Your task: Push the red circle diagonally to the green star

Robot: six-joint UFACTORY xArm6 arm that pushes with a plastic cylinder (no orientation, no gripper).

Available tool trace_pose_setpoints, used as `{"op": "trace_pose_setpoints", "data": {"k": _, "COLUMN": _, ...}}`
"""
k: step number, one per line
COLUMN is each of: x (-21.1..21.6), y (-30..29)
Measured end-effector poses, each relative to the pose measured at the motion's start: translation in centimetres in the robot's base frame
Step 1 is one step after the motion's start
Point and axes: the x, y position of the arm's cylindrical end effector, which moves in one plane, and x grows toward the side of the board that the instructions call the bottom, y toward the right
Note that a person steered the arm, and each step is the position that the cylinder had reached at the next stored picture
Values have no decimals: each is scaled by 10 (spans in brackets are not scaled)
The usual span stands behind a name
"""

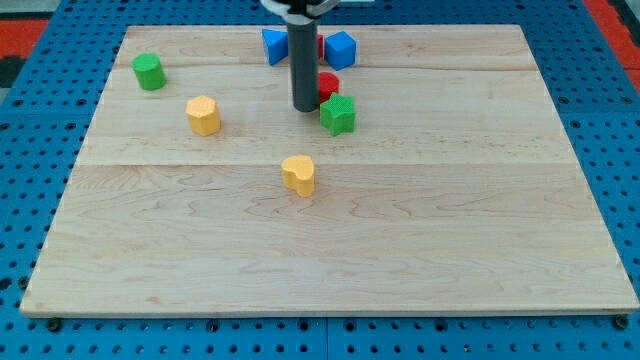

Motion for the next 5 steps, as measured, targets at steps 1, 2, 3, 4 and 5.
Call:
{"op": "trace_pose_setpoints", "data": {"k": 1, "x": -20, "y": 35}}
{"op": "trace_pose_setpoints", "data": {"k": 2, "x": -46, "y": 61}}
{"op": "trace_pose_setpoints", "data": {"k": 3, "x": -55, "y": 85}}
{"op": "trace_pose_setpoints", "data": {"k": 4, "x": -55, "y": 103}}
{"op": "trace_pose_setpoints", "data": {"k": 5, "x": -55, "y": 105}}
